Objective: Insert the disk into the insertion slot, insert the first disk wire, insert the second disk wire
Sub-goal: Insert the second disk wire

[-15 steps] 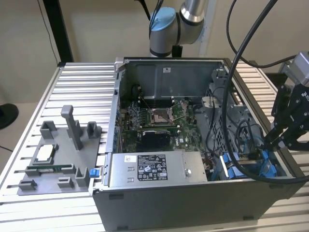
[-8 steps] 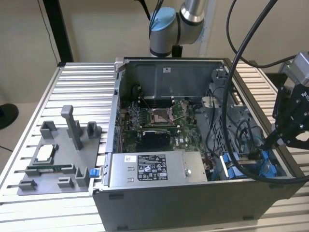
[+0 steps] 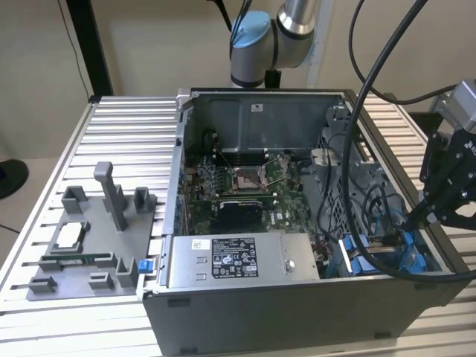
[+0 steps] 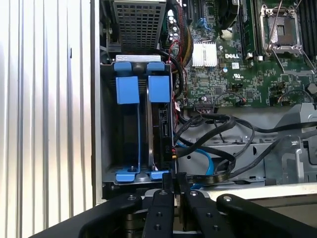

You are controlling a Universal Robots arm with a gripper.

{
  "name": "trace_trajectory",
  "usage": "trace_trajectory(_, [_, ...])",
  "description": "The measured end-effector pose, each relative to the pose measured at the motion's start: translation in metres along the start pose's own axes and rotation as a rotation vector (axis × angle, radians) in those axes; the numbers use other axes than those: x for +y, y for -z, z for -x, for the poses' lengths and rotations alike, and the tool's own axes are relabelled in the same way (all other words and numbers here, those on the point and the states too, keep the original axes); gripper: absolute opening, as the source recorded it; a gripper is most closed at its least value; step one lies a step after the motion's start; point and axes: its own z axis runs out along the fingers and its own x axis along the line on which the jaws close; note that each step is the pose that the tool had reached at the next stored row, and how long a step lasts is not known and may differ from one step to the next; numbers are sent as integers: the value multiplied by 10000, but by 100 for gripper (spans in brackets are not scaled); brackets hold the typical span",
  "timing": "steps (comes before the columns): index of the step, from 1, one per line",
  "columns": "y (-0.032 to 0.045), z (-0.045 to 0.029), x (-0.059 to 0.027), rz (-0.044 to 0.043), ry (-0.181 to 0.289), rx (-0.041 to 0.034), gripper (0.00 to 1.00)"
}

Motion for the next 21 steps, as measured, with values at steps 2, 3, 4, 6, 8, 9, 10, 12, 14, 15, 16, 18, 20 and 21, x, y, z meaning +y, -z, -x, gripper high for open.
trace_trajectory(2, [0, 0, 0, 0, 0, 0, 0])
trace_trajectory(3, [0, 0, 0, 0, 0, -1, 0])
trace_trajectory(4, [0, 0, 0, 0, 1, -1, 0])
trace_trajectory(6, [2, -2, 0, 2, 5, -29, 0])
trace_trajectory(8, [14, -3, 2, 18, 30, -194, 0])
trace_trajectory(9, [17, -4, 2, 24, 39, -249, 100])
trace_trajectory(10, [17, -8, 2, 35, 46, -294, 100])
trace_trajectory(12, [20, -22, 2, 150, 46, -376, 100])
trace_trajectory(14, [22, -28, -2, 367, 21, -408, 100])
trace_trajectory(15, [22, -29, -7, 502, 1, -404, 100])
trace_trajectory(16, [20, -29, -15, 603, -13, -400, 100])
trace_trajectory(18, [16, -30, -26, 666, -16, -433, 100])
trace_trajectory(20, [17, -29, -36, 647, 10, -543, 100])
trace_trajectory(21, [17, -28, -47, 637, 20, -575, 100])
